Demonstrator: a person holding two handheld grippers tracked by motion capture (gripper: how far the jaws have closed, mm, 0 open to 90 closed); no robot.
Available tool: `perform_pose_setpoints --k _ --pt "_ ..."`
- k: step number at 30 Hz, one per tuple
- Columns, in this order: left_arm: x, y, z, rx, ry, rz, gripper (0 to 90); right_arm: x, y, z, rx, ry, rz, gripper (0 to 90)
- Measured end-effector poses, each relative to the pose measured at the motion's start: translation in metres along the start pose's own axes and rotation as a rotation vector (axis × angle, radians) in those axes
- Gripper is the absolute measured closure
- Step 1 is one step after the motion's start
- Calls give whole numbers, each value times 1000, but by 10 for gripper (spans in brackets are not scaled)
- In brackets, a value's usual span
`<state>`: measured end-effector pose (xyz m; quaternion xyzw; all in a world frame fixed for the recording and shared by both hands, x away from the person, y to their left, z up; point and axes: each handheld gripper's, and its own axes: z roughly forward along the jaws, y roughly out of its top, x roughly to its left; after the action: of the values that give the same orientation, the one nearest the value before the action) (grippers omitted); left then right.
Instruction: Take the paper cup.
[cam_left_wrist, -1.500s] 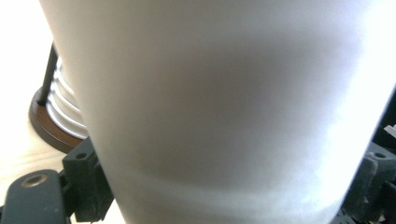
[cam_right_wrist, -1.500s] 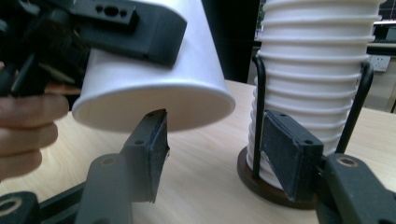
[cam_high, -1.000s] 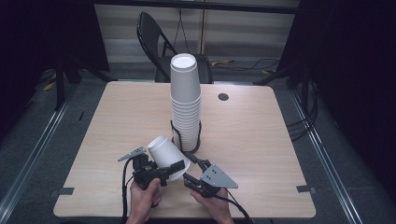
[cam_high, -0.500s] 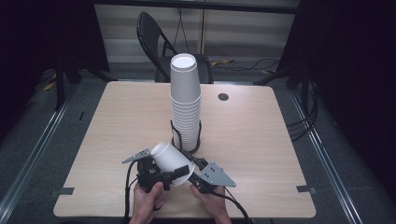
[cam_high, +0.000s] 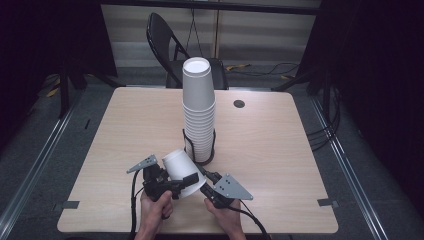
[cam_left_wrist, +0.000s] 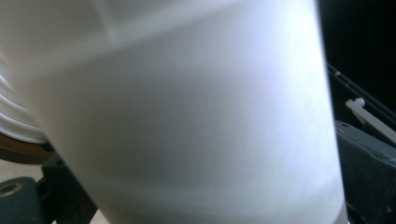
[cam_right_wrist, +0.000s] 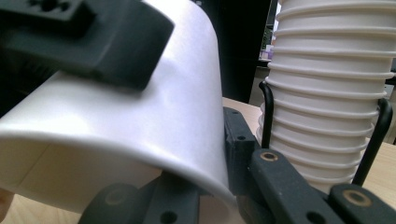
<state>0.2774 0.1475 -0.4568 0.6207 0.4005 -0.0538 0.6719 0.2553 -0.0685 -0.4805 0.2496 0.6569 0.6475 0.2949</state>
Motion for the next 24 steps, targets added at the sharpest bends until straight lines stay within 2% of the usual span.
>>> perform_pose_setpoints --k 7,13,16,18,24 --pt "4 7 2 6 3 13 27 -1 0 -2 6 6 8 858" --pt "8 12 3 -10 11 32 35 -3 -1 -8 24 8 6 858" --pt "10 13 4 -17 16 56 22 -3 -1 -8 41 11 10 859" --pt "11 15 2 -31 43 65 29 -3 -2 -9 57 20 12 860" --pt "14 23 -4 -66 53 141 73 -4 -3 -10 91 20 16 861"
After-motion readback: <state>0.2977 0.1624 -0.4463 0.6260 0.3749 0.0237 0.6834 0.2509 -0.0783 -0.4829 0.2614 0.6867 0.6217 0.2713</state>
